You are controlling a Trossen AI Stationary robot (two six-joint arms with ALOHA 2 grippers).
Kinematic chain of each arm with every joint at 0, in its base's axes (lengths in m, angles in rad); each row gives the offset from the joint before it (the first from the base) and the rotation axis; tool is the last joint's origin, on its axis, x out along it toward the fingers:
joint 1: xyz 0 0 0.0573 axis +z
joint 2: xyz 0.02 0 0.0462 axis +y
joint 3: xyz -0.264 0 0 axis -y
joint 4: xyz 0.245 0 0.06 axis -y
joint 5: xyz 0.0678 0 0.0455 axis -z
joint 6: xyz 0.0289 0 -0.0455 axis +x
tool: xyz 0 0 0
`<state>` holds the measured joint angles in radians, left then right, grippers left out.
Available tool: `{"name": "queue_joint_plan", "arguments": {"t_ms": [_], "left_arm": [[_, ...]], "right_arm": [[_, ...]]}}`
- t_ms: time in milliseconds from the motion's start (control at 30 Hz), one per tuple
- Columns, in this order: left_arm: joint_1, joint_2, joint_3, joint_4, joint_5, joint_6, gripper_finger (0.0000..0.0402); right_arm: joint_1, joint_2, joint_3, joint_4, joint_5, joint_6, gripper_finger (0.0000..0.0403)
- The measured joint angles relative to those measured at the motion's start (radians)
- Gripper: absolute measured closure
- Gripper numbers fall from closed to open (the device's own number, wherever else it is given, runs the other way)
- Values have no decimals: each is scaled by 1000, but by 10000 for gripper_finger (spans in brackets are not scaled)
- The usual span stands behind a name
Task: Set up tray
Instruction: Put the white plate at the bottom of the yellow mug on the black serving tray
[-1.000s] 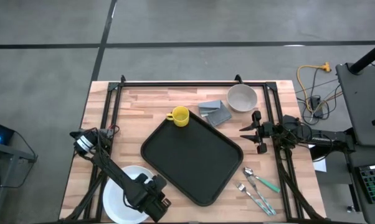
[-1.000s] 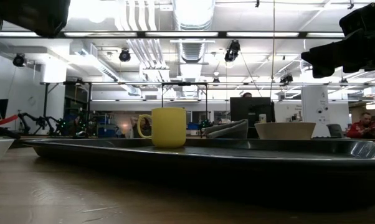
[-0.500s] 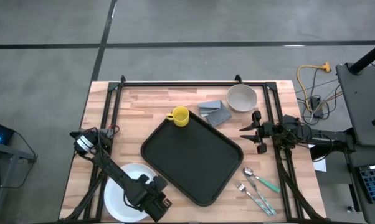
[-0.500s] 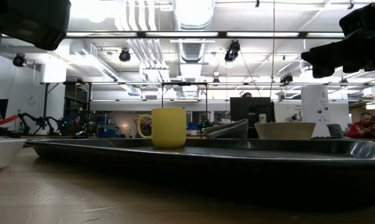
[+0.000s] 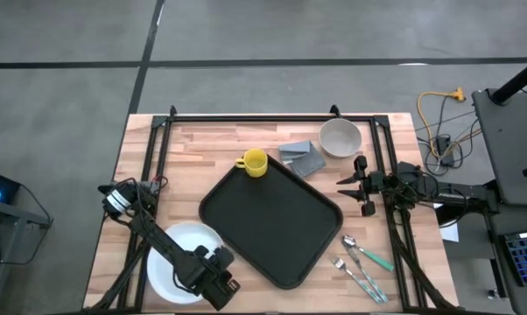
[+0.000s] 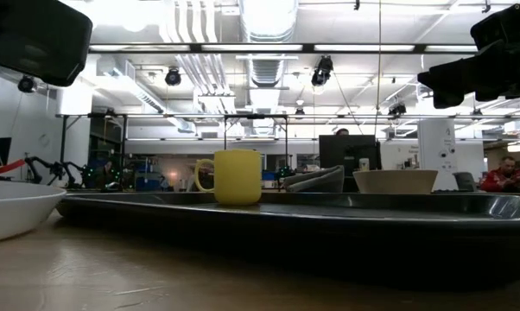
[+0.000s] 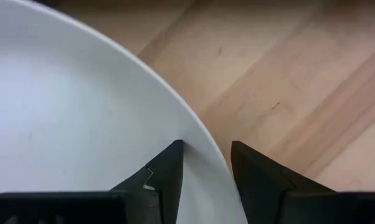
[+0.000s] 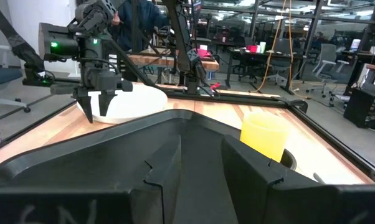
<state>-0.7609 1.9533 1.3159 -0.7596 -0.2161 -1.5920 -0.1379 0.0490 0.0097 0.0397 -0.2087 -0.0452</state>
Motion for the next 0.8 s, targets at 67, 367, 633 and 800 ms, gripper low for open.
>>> {"name": "queue_joint_plan", "arguments": {"t_ms": [67, 367, 633, 800], "left_arm": [[0, 0, 0, 1, 1, 2, 284], [0, 0, 6, 9, 4, 39, 332], [0, 0, 6, 11, -9, 102, 391], [0, 1, 12, 8, -8, 101, 392]], "right_arm": [[0, 0, 0, 0, 0, 0, 296], [0, 0, 0, 0, 0, 0, 296], [0, 0, 0, 0, 0, 0, 296], [0, 0, 0, 0, 0, 0, 296]]}}
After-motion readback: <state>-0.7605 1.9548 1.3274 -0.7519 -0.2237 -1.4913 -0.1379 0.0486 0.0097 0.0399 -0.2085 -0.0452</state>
